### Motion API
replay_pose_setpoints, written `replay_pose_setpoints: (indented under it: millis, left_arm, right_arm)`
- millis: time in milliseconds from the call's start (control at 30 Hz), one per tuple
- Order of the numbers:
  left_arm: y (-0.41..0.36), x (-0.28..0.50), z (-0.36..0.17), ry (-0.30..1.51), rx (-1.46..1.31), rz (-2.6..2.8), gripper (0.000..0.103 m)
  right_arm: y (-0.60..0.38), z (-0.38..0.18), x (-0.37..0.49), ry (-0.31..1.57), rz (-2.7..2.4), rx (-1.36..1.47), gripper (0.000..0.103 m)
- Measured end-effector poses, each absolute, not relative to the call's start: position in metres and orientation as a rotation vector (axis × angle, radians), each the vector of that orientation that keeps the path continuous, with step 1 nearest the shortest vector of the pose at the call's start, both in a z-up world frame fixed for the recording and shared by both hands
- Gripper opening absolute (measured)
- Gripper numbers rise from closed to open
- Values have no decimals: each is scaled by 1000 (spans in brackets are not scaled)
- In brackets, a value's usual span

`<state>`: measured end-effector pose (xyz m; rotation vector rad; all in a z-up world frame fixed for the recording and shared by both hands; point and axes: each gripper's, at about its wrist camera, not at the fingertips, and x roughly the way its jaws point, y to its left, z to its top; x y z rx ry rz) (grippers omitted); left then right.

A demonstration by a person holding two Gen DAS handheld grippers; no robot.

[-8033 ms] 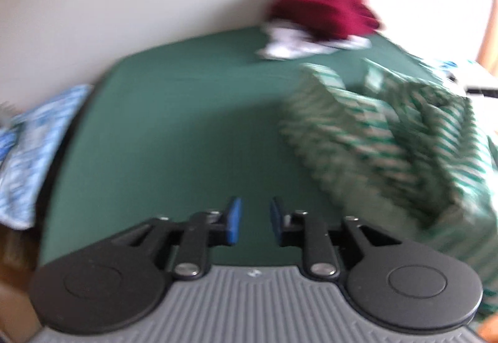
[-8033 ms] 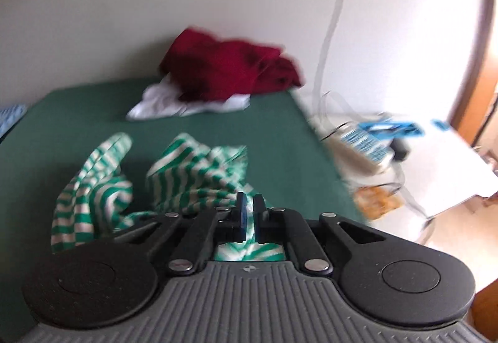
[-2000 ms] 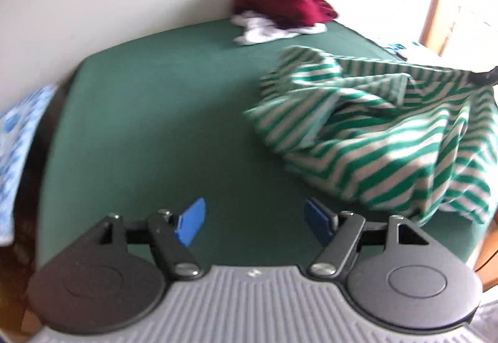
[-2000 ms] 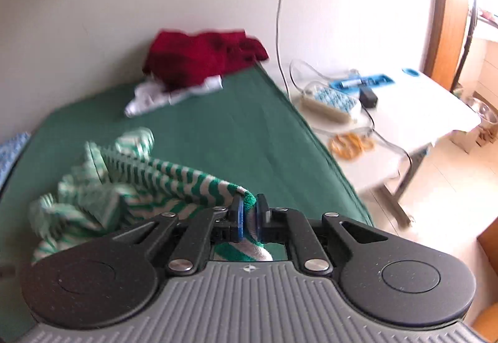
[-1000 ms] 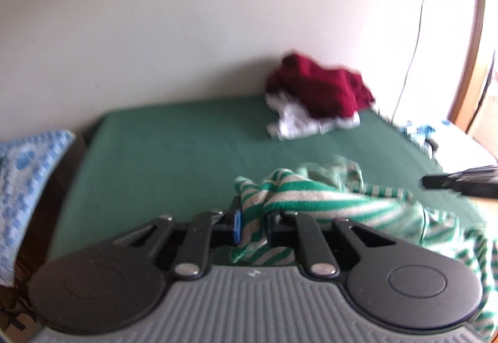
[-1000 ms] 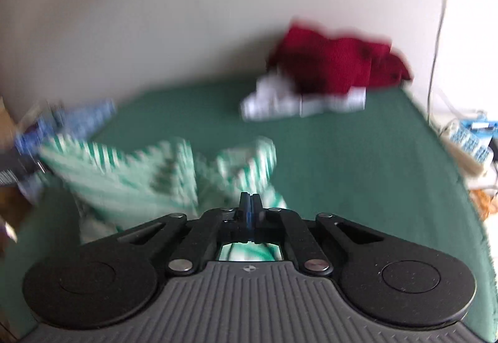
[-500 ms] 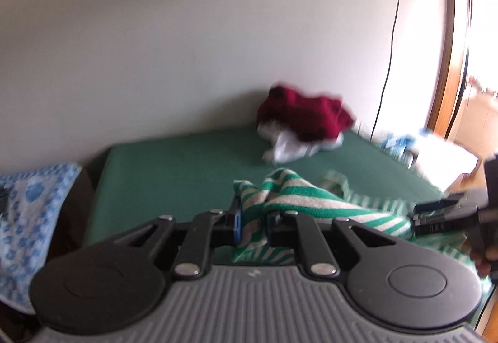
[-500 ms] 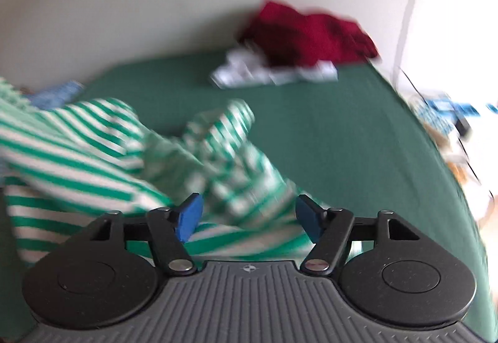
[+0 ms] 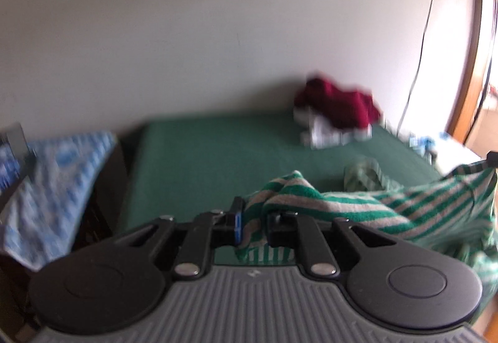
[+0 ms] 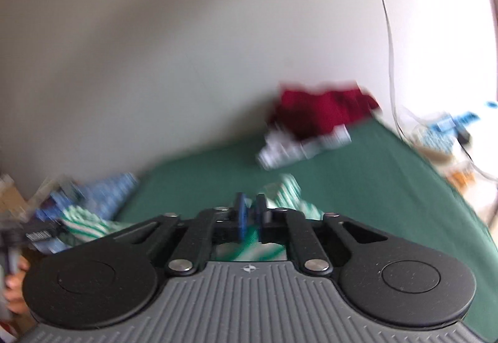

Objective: Fold clothes

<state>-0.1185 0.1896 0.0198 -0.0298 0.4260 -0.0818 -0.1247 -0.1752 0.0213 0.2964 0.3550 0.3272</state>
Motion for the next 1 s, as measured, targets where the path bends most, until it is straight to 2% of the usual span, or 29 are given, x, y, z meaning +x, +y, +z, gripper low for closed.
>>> replay_pose_setpoints:
  millis: [133, 200, 233, 267, 333, 433, 467, 567, 700, 733, 767, 833, 900, 1000]
  left_arm:
    - [178, -148, 83, 241, -10, -46, 13]
    - [163, -165, 102, 175, 23, -17, 13]
    - [156, -173, 111, 142, 40, -3, 13]
    - [149, -182, 121, 109, 56, 11, 13]
    - [141, -199, 126, 90, 60, 33, 13]
    - [133, -220, 126, 101, 51, 75, 13]
    - [129, -225, 123, 115, 53, 101, 13]
    - [127, -242, 114, 164, 37, 162, 13]
    - [127, -258, 98, 226, 24, 259, 13]
    - [127, -259, 93, 242, 28, 285, 13]
    - [125, -258, 88, 257, 32, 309, 13]
    - [125, -258, 81, 281, 27, 351, 13]
    - [127, -265, 86, 266, 10, 375, 13]
    - [128, -282, 120, 159, 25, 391, 14]
  right_arm:
    - [-179, 74, -128, 177, 399, 248, 0]
    - [-180, 85, -123, 178, 419, 207, 23]
    - [-182, 79, -118, 221, 446, 197, 48]
    - [-182, 68, -114, 266, 476, 189, 58]
    - [-176, 39, -110, 349, 531, 126, 59]
    - [-156, -10, -100, 455, 579, -16, 70]
    - [-149, -27, -95, 491, 585, -49, 71]
    - [-136, -68, -69, 600, 619, -35, 70]
    - [-127, -102, -38, 731, 717, 148, 70]
    - [-125, -105, -35, 764, 736, 187, 56]
    - [-122, -106, -32, 797, 753, 223, 14]
    - [-121, -99, -29, 811, 772, 292, 10]
    - [-131, -64, -35, 697, 790, 332, 10]
    - [-152, 8, -47, 486, 827, 362, 9]
